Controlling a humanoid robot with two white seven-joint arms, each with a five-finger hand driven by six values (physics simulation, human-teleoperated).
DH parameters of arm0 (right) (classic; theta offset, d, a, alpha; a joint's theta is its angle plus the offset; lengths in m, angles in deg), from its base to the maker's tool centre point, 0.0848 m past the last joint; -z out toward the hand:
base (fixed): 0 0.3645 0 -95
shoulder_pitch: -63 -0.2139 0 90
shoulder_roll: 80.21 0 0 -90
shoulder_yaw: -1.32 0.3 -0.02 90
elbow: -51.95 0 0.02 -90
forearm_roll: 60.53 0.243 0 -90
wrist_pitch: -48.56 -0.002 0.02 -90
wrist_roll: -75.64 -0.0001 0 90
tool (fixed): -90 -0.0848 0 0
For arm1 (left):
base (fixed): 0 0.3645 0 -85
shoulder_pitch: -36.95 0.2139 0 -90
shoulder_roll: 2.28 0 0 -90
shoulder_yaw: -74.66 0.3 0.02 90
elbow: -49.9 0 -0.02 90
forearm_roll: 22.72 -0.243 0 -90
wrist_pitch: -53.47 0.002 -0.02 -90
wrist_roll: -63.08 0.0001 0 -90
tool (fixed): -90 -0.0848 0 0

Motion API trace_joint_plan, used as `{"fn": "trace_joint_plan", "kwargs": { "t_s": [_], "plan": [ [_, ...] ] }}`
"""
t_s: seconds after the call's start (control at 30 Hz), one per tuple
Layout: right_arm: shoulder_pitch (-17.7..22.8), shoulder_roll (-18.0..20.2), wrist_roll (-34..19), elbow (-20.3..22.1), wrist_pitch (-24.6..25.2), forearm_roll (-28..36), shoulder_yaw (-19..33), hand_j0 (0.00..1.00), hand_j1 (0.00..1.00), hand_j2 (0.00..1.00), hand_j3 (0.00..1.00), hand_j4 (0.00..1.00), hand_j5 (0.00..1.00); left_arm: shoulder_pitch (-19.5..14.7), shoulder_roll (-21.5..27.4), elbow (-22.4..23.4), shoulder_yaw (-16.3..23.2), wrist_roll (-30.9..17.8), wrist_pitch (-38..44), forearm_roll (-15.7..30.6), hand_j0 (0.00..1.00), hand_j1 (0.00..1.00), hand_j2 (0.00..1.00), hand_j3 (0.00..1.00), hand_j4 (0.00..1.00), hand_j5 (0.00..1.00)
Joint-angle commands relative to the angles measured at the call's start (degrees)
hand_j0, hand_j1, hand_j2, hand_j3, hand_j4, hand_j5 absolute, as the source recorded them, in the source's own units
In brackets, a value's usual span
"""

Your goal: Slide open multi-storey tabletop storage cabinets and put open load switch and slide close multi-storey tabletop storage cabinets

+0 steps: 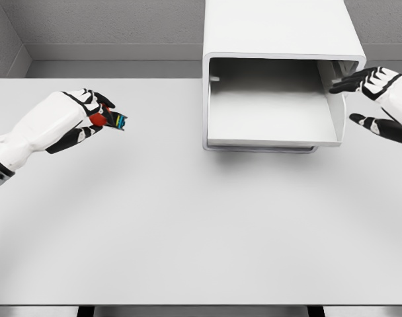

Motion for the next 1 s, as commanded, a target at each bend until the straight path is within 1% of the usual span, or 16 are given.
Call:
{"fn": "trace_joint_plan", "kwargs": {
  "t_s": [0.0, 0.13, 0.23, 0.27, 0.3, 0.33, 0.47, 0.5, 0.6, 0.77, 0.87, 0.97],
  "plan": [
    [0.17, 0.05, -0.10, -0.38, 0.07, 0.31, 0.60, 0.72, 0.72, 0.72, 0.72, 0.72, 0.72, 0.00, -0.75, -0.10, 0.06, 0.05, 0.20, 0.46, 0.43, 0.43, 0.43, 0.43, 0.43, 0.43],
    [0.70, 0.14, -0.10, -3.72, 0.07, 0.22, 0.60, 0.71, 0.71, 0.71, 0.71, 0.71, 0.71, -0.44, -1.19, -0.10, 0.32, 0.05, 0.20, 0.38, 0.43, 0.43, 0.43, 0.43, 0.43, 0.43],
    [0.70, 0.23, -0.19, -5.83, 0.07, 0.22, 1.12, 0.60, 0.60, 0.60, 0.60, 0.60, 0.60, -0.97, -1.28, -0.10, 0.59, 0.05, 0.20, 0.38, 0.43, 0.43, 0.43, 0.43, 0.43, 0.43],
    [0.79, 0.58, -0.19, -6.27, 0.07, 0.31, 1.39, 0.53, 0.53, 0.53, 0.53, 0.53, 0.53, -0.97, -1.28, -0.10, 0.59, 0.05, 0.20, 0.38, 0.43, 0.43, 0.43, 0.43, 0.43, 0.43],
    [0.70, 0.58, -0.10, -6.89, 0.07, 0.31, 1.39, 0.49, 0.49, 0.49, 0.49, 0.49, 0.49, -1.05, -1.28, -0.10, 0.94, 0.05, 0.20, 0.38, 0.43, 0.43, 0.43, 0.43, 0.43, 0.43],
    [0.79, 0.67, -0.10, -7.15, 0.07, 0.31, 1.39, 0.46, 0.46, 0.46, 0.46, 0.46, 0.46, -1.58, -1.28, -0.10, 1.55, 0.05, 0.20, 0.38, 0.43, 0.43, 0.43, 0.43, 0.43, 0.43],
    [0.79, 1.02, -0.19, -8.21, 0.07, 0.13, 1.39, 0.46, 0.46, 0.46, 0.46, 0.46, 0.46, -2.29, -3.12, -0.10, 2.52, 0.05, 0.20, 0.11, 0.43, 0.43, 0.43, 0.43, 0.43, 0.43],
    [0.79, 1.02, -0.19, -8.29, 0.07, 0.04, 1.39, 0.47, 0.47, 0.47, 0.47, 0.47, 0.47, -2.81, -3.21, -0.10, 3.49, 0.05, 0.20, 0.11, 0.43, 0.43, 0.43, 0.43, 0.43, 0.43],
    [1.14, 1.11, -0.19, -9.53, 0.07, -0.22, 1.39, 0.47, 0.47, 0.47, 0.47, 0.47, 0.47, -3.16, -3.83, -0.10, 4.37, 0.05, 0.20, 0.11, 0.43, 0.43, 0.43, 0.43, 0.43, 0.43],
    [2.81, 1.02, -0.19, -11.02, 0.07, -1.45, 1.30, 0.48, 0.48, 0.48, 0.48, 0.48, 0.48, -3.60, -4.53, -0.10, 5.16, 0.05, 0.20, 0.20, 0.43, 0.43, 0.43, 0.43, 0.43, 0.43],
    [4.48, 0.93, -0.28, -11.11, 0.07, -2.07, 1.21, 0.48, 0.48, 0.48, 0.48, 0.48, 0.48, -3.96, -4.71, -0.10, 5.25, 0.05, 0.20, 0.11, 0.43, 0.43, 0.43, 0.43, 0.43, 0.43],
    [5.27, 0.93, -0.19, -11.55, 0.07, -3.21, 1.21, 0.49, 0.49, 0.49, 0.49, 0.49, 0.49, -4.75, -4.88, -0.10, 6.48, 0.05, 0.20, 0.11, 0.43, 0.43, 0.43, 0.43, 0.43, 0.43]
  ]
}}
